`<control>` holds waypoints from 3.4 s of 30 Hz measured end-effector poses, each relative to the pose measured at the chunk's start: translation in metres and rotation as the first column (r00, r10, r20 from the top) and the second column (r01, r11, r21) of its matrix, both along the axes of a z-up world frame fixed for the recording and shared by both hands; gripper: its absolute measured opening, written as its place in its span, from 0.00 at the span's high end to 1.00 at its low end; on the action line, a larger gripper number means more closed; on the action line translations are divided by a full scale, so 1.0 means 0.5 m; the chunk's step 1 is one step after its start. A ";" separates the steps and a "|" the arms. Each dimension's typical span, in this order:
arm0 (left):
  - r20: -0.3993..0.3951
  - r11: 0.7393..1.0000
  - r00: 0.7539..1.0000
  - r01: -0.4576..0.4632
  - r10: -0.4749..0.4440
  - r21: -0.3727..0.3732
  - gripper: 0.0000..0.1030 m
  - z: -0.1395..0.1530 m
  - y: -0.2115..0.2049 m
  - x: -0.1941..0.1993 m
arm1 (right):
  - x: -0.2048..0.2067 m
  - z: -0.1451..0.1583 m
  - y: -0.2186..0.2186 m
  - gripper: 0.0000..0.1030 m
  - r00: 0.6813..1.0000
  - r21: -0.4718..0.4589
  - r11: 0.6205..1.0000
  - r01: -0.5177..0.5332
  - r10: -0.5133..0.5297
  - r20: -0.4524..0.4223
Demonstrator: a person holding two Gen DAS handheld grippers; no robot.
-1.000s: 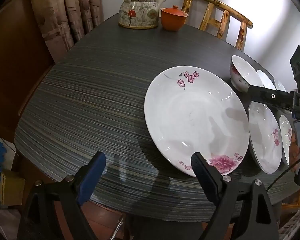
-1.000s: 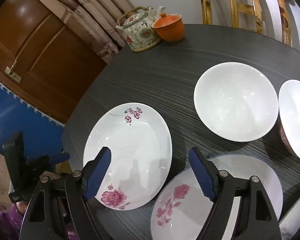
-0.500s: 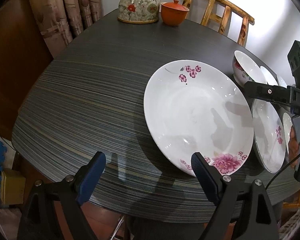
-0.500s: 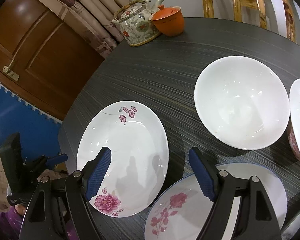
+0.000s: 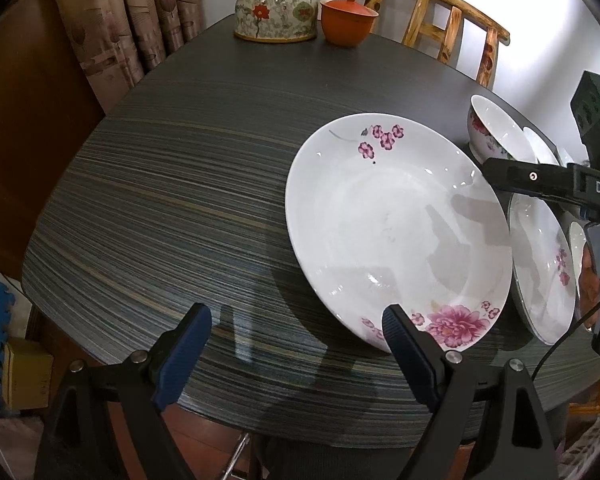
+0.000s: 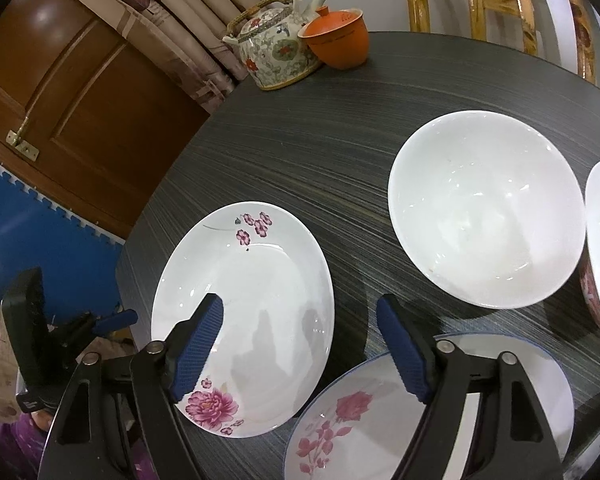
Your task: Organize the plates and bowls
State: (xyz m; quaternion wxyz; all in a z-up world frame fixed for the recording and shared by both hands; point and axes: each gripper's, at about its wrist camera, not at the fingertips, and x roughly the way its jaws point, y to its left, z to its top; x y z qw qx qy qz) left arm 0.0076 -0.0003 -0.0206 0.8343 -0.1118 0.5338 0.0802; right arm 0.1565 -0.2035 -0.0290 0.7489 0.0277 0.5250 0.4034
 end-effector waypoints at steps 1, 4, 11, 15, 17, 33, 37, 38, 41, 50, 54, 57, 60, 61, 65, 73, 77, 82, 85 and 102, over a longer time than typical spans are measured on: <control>-0.007 1.000 1.000 0.000 0.000 0.018 0.14 0.000 -0.001 0.001 | 0.001 -0.003 0.003 0.33 1.000 -0.007 1.000 -0.003 0.003 -0.002; -0.010 1.000 1.000 0.005 -0.005 0.010 0.14 -0.004 -0.002 0.004 | 0.004 -0.011 0.011 0.38 1.000 -0.018 1.000 -0.017 0.017 -0.014; -0.008 1.000 1.000 0.025 -0.025 0.005 0.19 -0.013 -0.006 0.010 | 0.019 -0.033 0.027 0.57 0.998 -0.046 0.998 -0.032 0.030 -0.047; 0.004 1.000 1.000 0.028 -0.028 0.002 0.23 -0.016 -0.007 0.010 | 0.025 -0.032 0.031 0.57 0.998 -0.030 0.999 -0.034 0.032 -0.057; 0.016 0.999 0.999 0.042 -0.042 -0.026 0.35 -0.017 -0.006 0.008 | 0.027 -0.033 0.032 0.61 0.998 -0.033 0.999 -0.036 0.034 -0.057; 0.076 0.993 0.995 0.069 -0.062 -0.092 0.75 -0.017 -0.015 0.019 | 0.022 -0.053 0.030 0.93 0.997 -0.074 0.996 -0.045 0.040 -0.064; 0.072 0.992 0.996 0.063 -0.055 -0.107 0.76 -0.016 -0.014 0.020 | 0.024 -0.050 0.036 0.90 0.998 -0.090 0.995 -0.045 0.041 -0.050; 0.070 0.992 0.996 0.059 -0.051 -0.109 0.77 -0.015 -0.012 0.020 | 0.026 -0.052 0.037 0.89 0.998 -0.090 0.995 -0.043 0.038 -0.054; 0.061 0.993 0.997 0.048 -0.042 -0.107 0.79 -0.017 -0.007 0.021 | 0.027 -0.057 0.040 0.89 0.997 -0.076 0.996 -0.045 0.040 -0.069; 0.050 0.994 0.999 0.002 0.003 -0.111 0.81 -0.018 0.028 0.026 | 0.024 -0.056 0.057 0.92 0.997 -0.075 0.997 -0.034 0.029 -0.069; 0.045 0.994 0.998 -0.028 0.033 -0.106 0.82 -0.018 0.050 0.024 | 0.025 -0.051 0.068 0.92 0.997 -0.054 0.998 -0.028 0.024 -0.069; 0.040 0.992 0.997 -0.062 0.066 -0.107 0.82 -0.018 0.077 0.025 | 0.028 -0.050 0.083 0.92 0.997 -0.037 0.999 -0.031 0.028 -0.079; 0.034 0.988 0.993 -0.105 0.109 -0.114 0.83 -0.017 0.108 0.025 | 0.027 -0.048 0.104 0.92 0.996 -0.022 0.999 -0.038 0.036 -0.083; 0.035 0.987 0.992 -0.115 0.119 -0.114 0.83 -0.017 0.117 0.023 | 0.027 -0.046 0.113 0.92 0.996 -0.019 0.999 -0.043 0.041 -0.083; 0.038 0.983 0.988 -0.144 0.149 -0.111 0.84 -0.016 0.144 0.021 | 0.025 -0.044 0.144 0.92 0.995 -0.017 0.998 -0.060 0.059 -0.078; 0.026 0.981 0.986 -0.162 0.166 -0.109 0.85 -0.015 0.150 0.021 | 0.032 -0.053 0.156 0.92 0.995 -0.013 0.999 -0.045 0.044 -0.093; 0.017 0.975 0.981 -0.193 0.196 -0.106 0.84 -0.010 0.154 0.017 | 0.036 -0.054 0.158 0.90 0.993 0.006 1.000 -0.026 0.027 -0.113; 0.005 0.972 0.975 -0.223 0.224 -0.071 0.61 0.005 0.152 0.008 | 0.030 -0.024 0.124 0.52 0.997 0.043 0.998 0.046 -0.043 -0.065; 0.025 0.973 0.973 -0.229 0.230 -0.022 0.61 0.027 0.142 -0.005 | 0.009 0.004 0.083 0.52 0.997 0.066 0.995 0.072 -0.070 -0.036; 0.157 0.973 0.970 0.205 -0.187 -0.106 0.61 0.134 -0.116 -0.003 | -0.233 0.045 -0.392 0.53 0.908 0.242 0.876 0.418 -0.391 -0.151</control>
